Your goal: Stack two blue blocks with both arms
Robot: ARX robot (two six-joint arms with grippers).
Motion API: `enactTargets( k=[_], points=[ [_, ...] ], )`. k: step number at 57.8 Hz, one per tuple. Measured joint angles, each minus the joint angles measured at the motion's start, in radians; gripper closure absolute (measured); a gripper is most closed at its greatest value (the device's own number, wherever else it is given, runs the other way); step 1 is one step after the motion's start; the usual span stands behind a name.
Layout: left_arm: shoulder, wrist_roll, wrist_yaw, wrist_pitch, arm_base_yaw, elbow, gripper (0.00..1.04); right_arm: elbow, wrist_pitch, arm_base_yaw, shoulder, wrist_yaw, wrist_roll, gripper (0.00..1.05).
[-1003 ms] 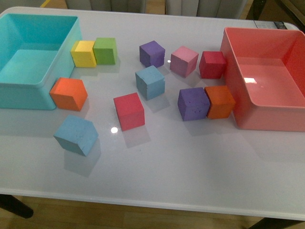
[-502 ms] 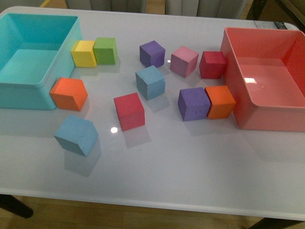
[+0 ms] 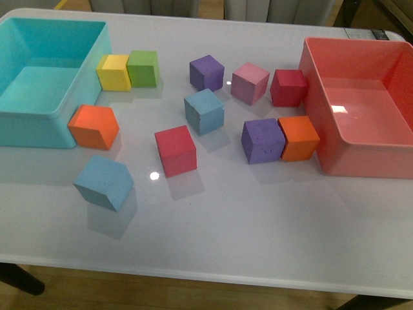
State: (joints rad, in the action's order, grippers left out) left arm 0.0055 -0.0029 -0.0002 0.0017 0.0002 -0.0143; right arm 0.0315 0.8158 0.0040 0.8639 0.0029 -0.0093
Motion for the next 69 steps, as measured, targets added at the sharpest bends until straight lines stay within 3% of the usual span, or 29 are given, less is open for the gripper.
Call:
enactTargets(
  k=[37, 69],
  points=[
    [0.0, 0.0, 0.0, 0.0, 0.0, 0.0, 0.09, -0.016, -0.441, -0.002, -0.488, -0.001, 0.0, 1.03],
    [0.0, 0.0, 0.0, 0.0, 0.0, 0.0, 0.09, -0.016, -0.631, -0.002, -0.679, -0.001, 0.0, 1.03]
  ],
)
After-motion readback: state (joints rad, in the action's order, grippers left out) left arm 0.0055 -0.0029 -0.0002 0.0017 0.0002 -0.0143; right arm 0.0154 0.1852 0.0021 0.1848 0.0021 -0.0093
